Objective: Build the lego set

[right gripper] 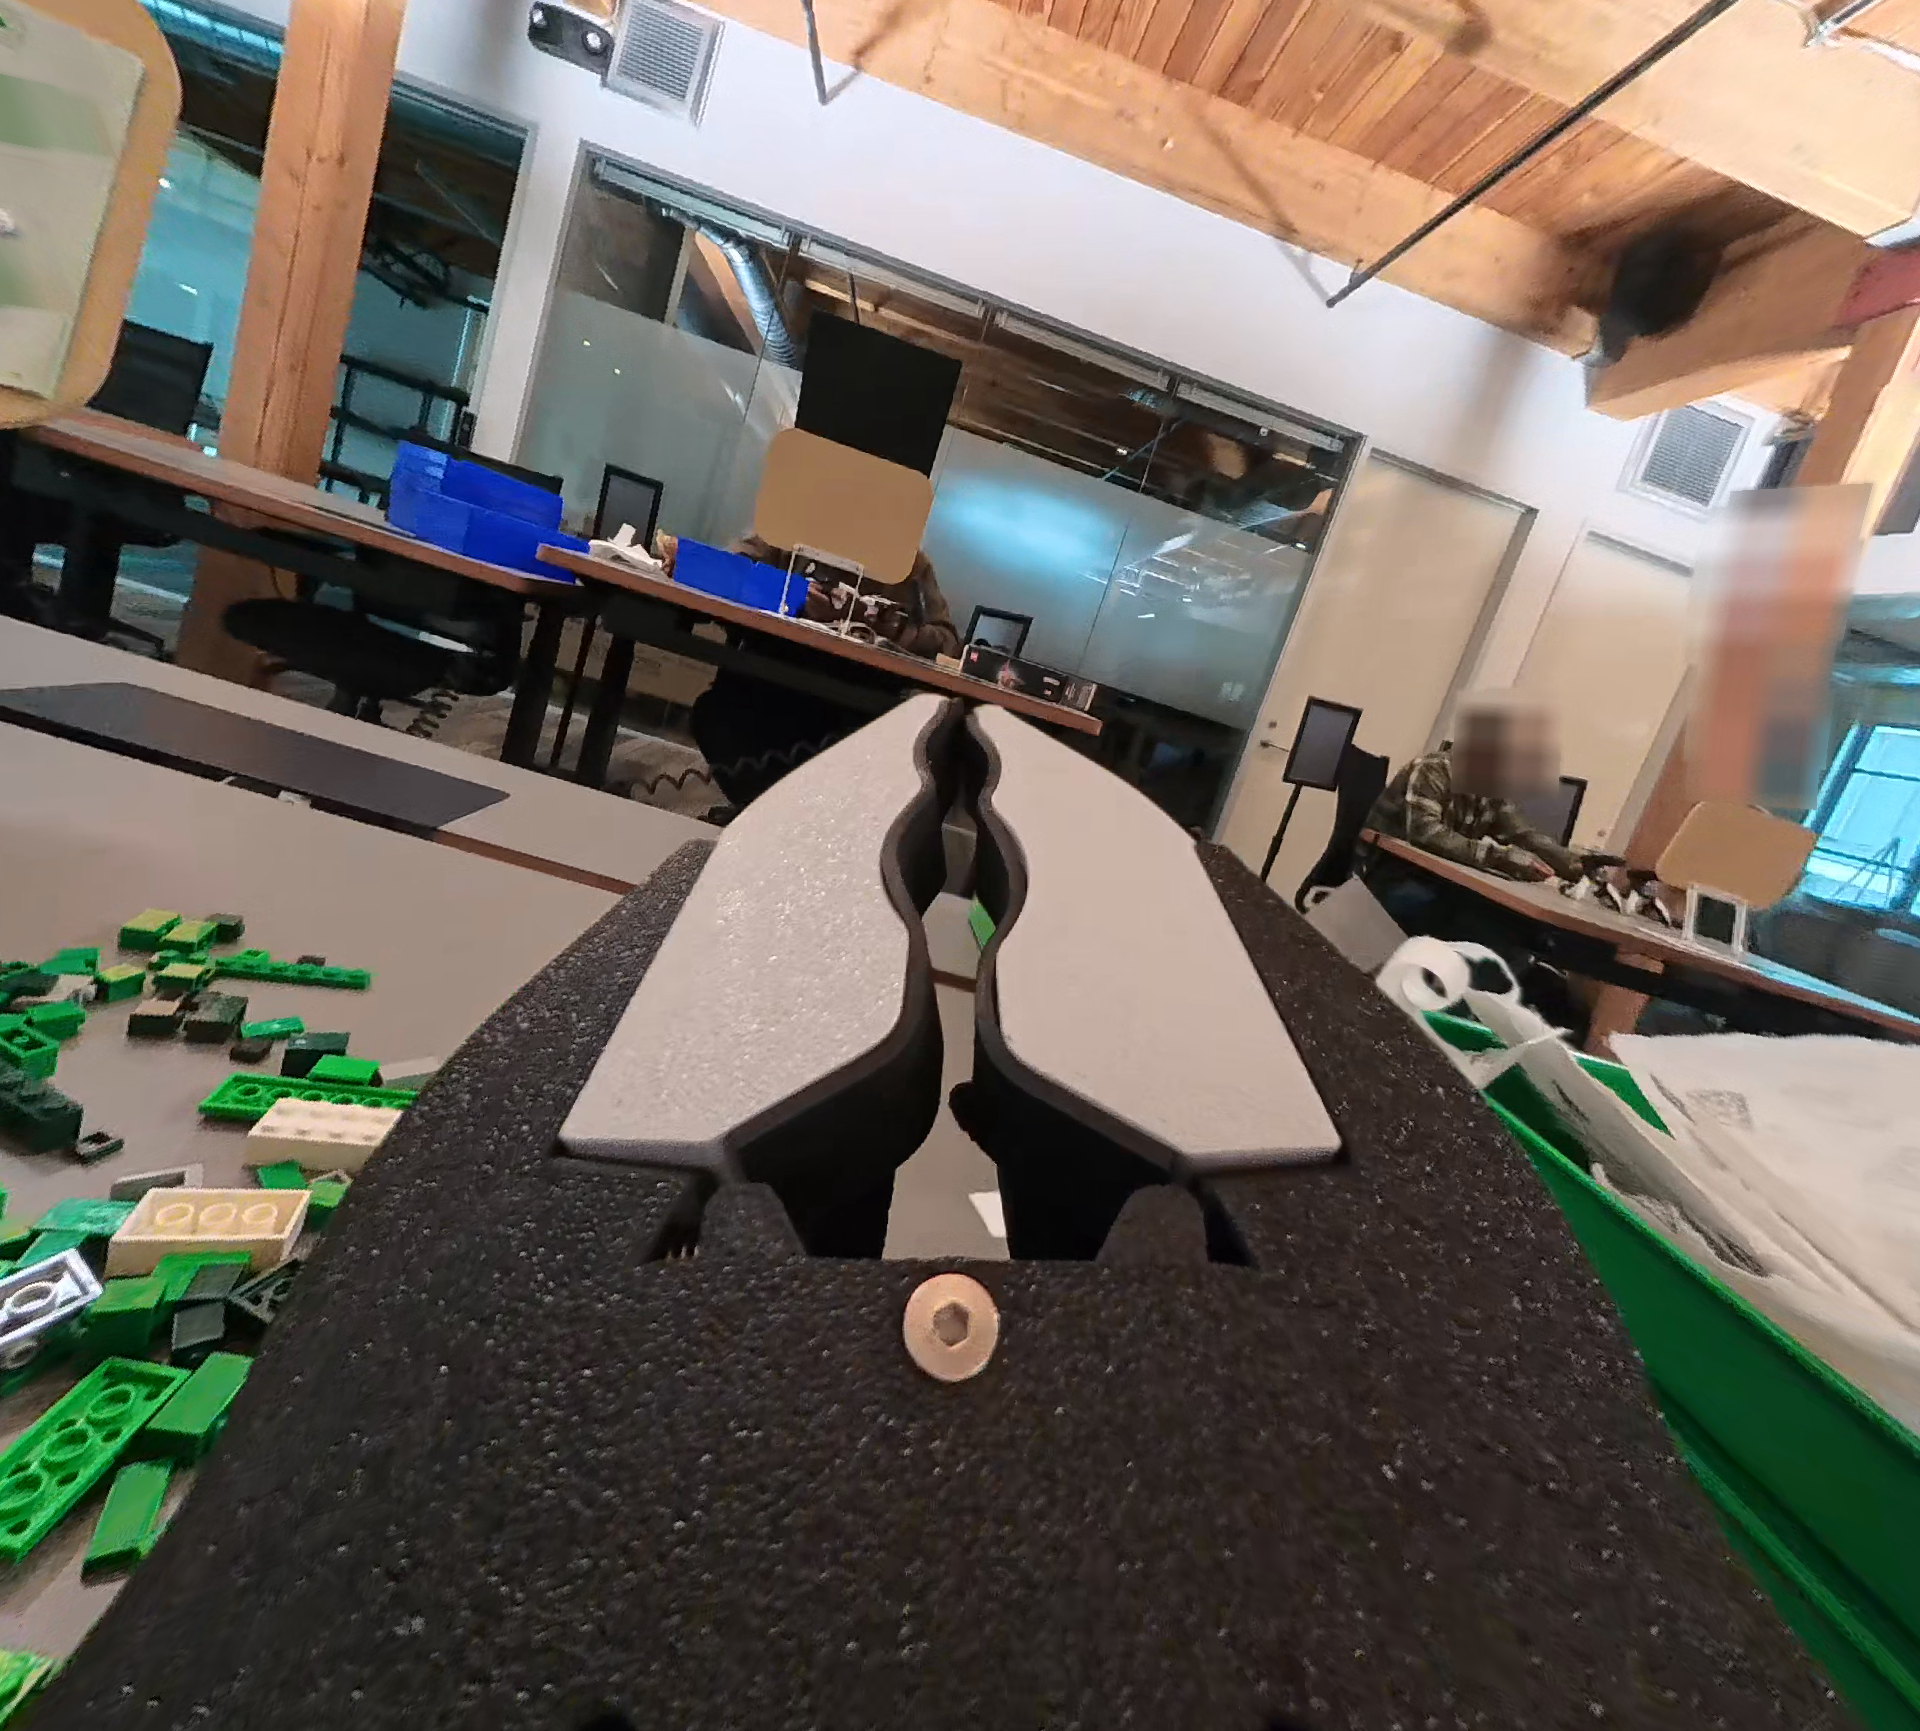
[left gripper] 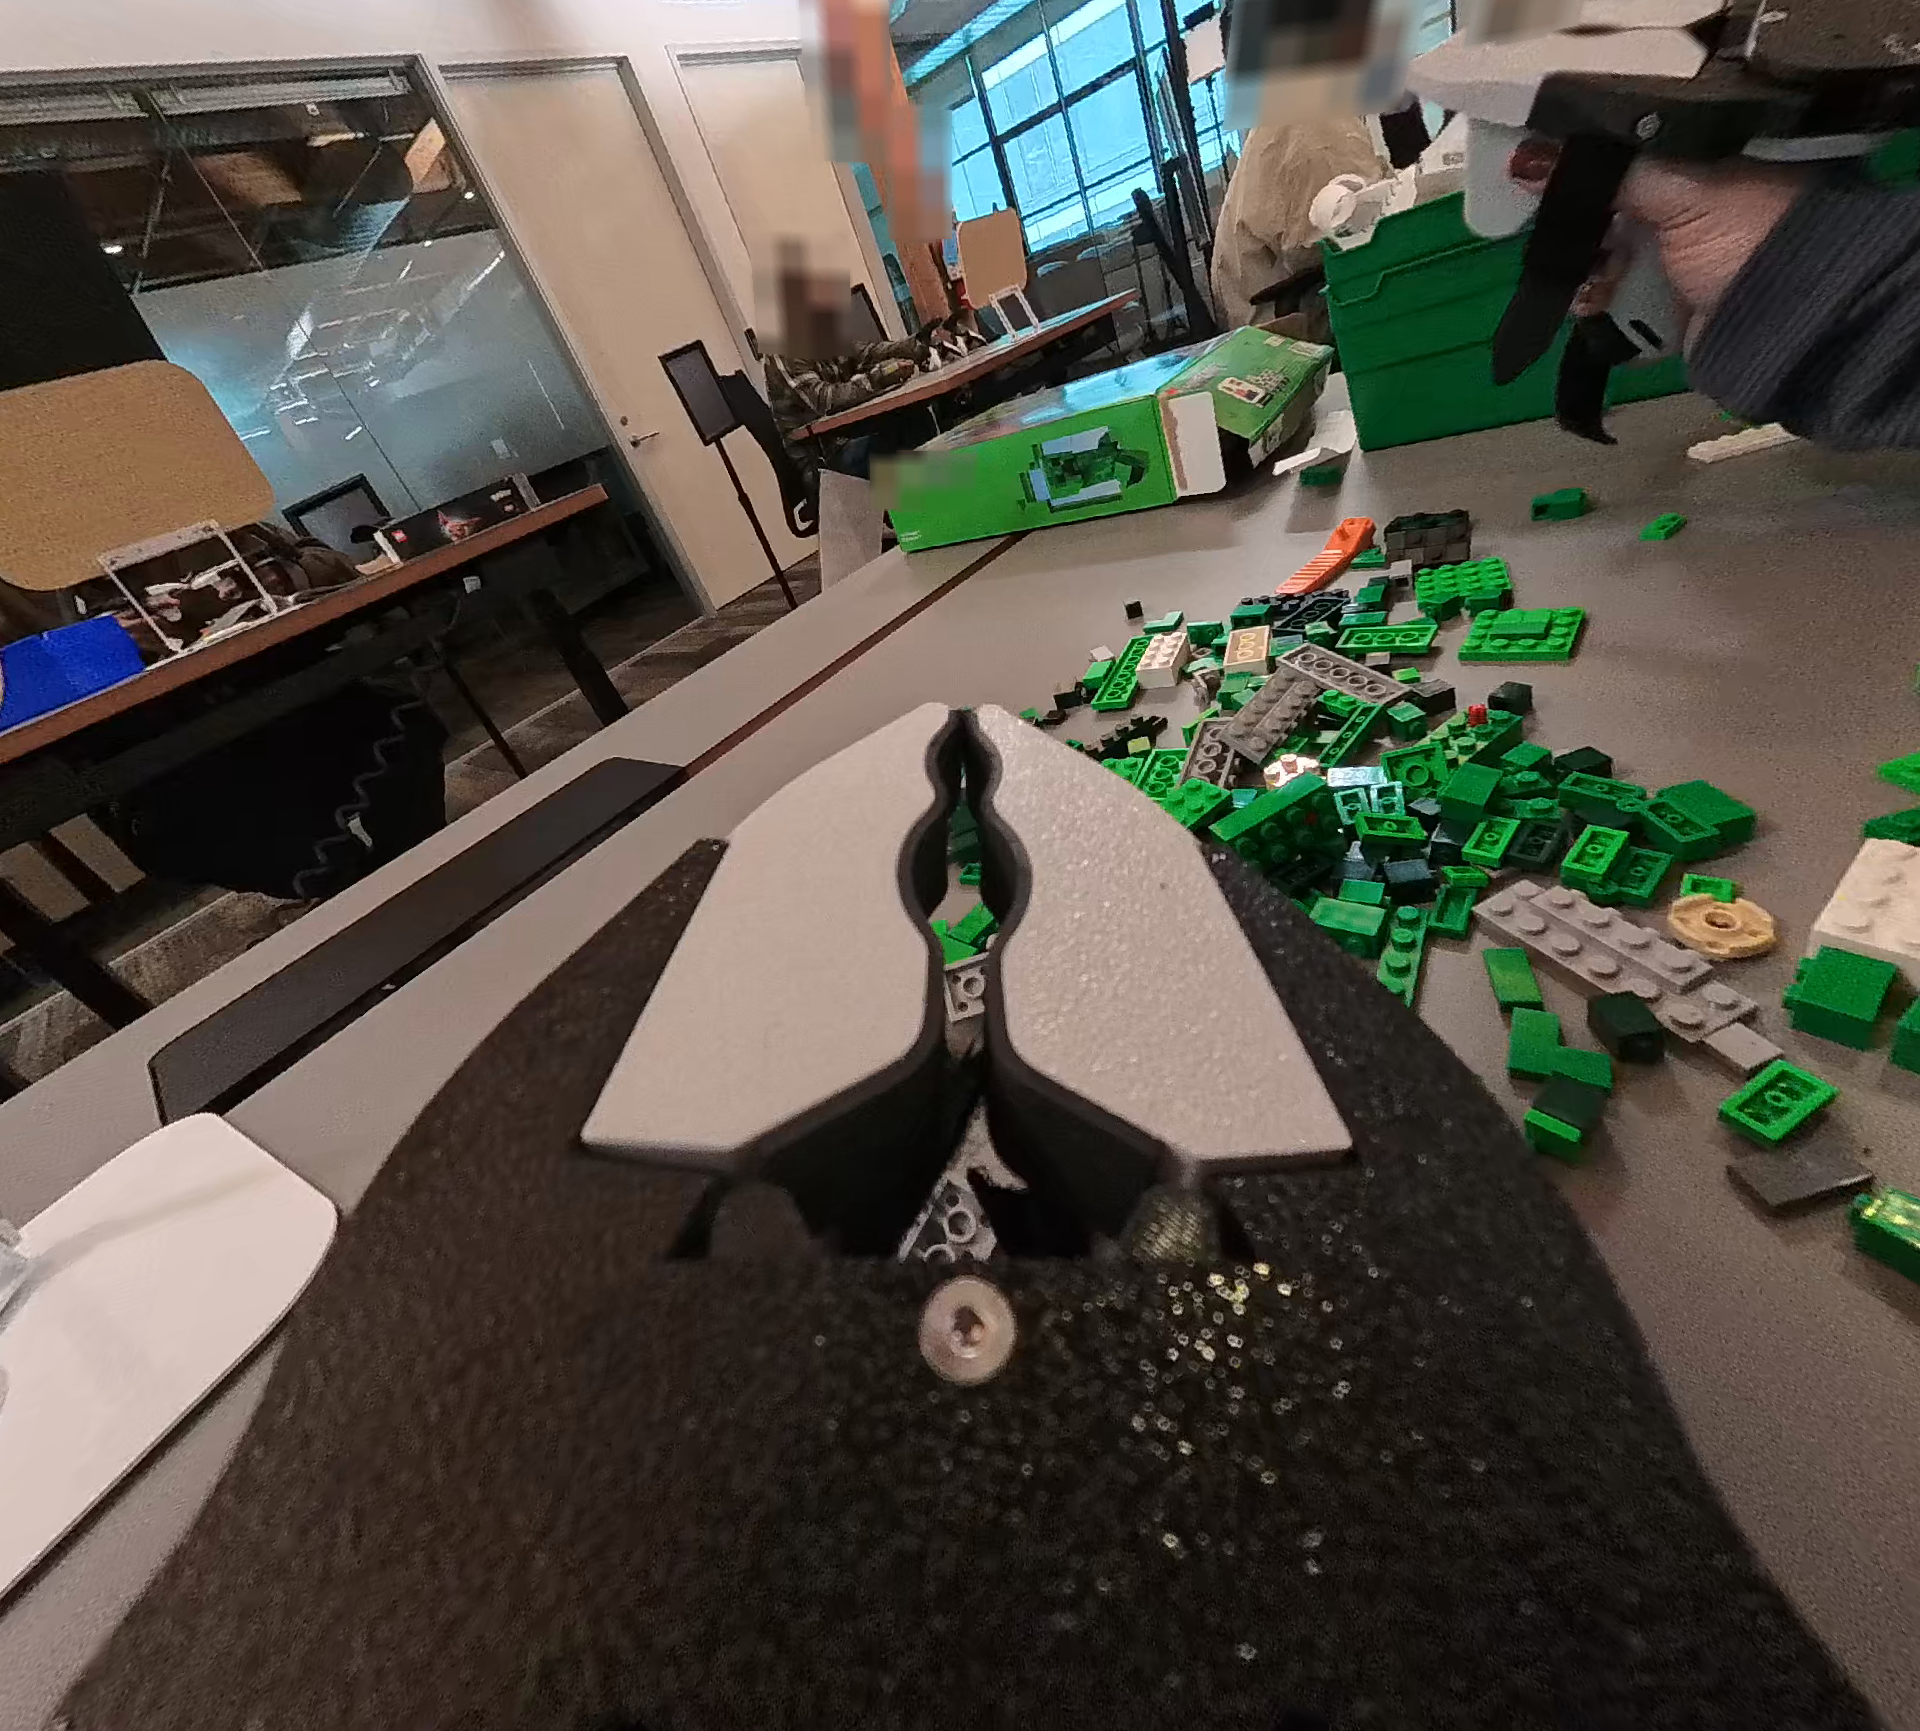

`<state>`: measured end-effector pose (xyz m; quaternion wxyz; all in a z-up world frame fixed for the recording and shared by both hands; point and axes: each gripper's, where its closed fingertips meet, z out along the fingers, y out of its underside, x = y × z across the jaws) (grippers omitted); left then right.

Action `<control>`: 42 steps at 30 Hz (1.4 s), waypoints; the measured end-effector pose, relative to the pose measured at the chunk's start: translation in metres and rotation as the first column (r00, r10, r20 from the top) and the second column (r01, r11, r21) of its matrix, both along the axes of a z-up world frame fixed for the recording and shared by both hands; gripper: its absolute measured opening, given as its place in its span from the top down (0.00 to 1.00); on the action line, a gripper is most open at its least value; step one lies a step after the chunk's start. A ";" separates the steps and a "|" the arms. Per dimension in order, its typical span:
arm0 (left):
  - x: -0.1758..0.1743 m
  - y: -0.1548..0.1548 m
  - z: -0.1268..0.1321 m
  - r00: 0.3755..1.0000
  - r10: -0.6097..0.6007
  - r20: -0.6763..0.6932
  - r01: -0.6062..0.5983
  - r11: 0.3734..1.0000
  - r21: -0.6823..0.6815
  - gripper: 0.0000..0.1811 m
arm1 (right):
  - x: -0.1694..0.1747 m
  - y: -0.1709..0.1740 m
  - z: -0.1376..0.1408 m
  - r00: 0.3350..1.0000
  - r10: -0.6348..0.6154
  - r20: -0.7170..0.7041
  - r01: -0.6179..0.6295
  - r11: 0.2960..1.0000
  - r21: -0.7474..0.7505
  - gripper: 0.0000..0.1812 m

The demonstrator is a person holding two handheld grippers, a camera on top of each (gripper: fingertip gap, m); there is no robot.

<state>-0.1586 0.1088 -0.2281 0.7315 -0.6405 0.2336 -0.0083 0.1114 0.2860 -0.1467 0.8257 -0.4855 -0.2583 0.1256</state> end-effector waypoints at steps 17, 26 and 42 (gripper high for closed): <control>0.004 0.000 -0.004 0.999 -0.014 -0.033 0.014 1.000 -0.012 1.00 | -0.018 0.025 -0.057 0.990 0.087 0.108 -0.032 0.900 -0.435 1.00; 0.005 0.002 -0.007 0.998 -0.007 -0.055 0.006 1.000 -0.028 1.00 | -0.043 0.018 -0.075 0.961 0.144 0.236 -0.029 0.902 -0.432 1.00; 0.001 0.009 -0.025 0.981 0.071 -0.181 -0.092 0.990 -0.110 1.00 | -0.061 0.015 -0.103 0.845 0.101 0.525 0.109 0.929 -0.354 1.00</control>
